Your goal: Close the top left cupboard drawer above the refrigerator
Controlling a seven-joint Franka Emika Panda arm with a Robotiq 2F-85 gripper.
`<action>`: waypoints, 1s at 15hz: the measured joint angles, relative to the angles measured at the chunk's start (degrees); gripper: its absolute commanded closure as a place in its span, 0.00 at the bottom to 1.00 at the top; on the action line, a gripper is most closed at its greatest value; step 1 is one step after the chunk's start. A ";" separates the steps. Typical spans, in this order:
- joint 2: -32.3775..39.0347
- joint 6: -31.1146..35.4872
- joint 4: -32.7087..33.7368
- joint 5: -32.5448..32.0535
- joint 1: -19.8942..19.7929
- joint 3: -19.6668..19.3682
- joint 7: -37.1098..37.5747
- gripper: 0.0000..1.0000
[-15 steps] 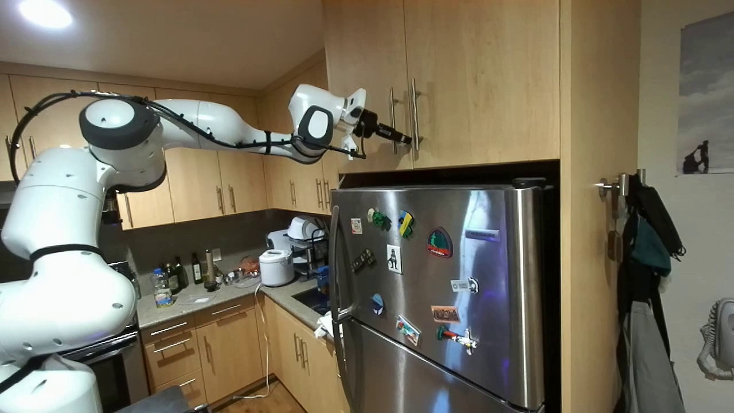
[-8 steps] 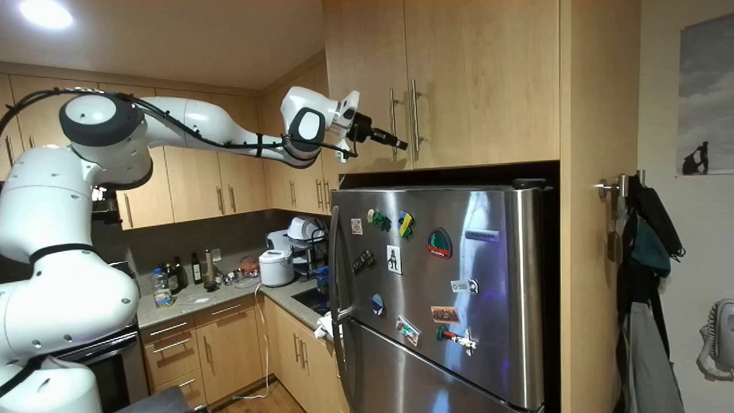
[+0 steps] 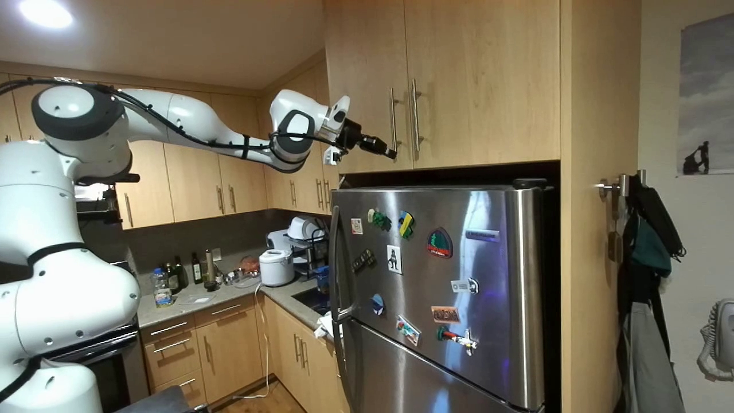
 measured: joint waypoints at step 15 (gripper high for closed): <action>13.20 -6.60 -7.13 -16.85 34.99 -28.92 -5.65 0.99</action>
